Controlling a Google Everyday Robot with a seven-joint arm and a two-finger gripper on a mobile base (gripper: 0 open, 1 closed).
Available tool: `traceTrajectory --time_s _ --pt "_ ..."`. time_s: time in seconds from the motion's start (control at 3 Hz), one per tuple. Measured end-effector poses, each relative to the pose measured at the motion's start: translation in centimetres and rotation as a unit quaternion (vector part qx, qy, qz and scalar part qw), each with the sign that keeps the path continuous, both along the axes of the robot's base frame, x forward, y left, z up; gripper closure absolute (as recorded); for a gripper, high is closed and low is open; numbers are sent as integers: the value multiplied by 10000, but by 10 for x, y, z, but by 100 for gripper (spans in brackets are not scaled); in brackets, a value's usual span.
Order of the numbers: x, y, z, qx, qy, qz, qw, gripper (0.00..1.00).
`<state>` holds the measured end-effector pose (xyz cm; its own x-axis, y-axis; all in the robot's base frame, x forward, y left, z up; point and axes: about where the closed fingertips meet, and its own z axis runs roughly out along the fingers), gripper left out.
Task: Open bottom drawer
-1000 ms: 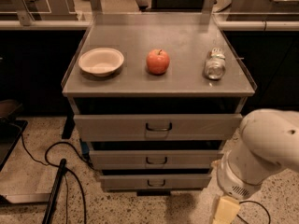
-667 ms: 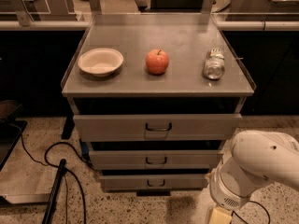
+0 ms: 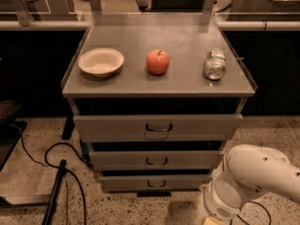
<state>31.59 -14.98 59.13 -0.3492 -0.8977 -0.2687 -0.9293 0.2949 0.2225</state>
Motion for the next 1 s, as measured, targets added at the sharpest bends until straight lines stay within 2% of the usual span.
traceTrajectory --time_s 0.33,0.67,1.0 --pt "-1 12 -57 472 48 -438 9979 0" --pt "5 23 -100 806 -36 -619 9948 0" --pt "5 23 -100 807 -37 -619 9948 0"
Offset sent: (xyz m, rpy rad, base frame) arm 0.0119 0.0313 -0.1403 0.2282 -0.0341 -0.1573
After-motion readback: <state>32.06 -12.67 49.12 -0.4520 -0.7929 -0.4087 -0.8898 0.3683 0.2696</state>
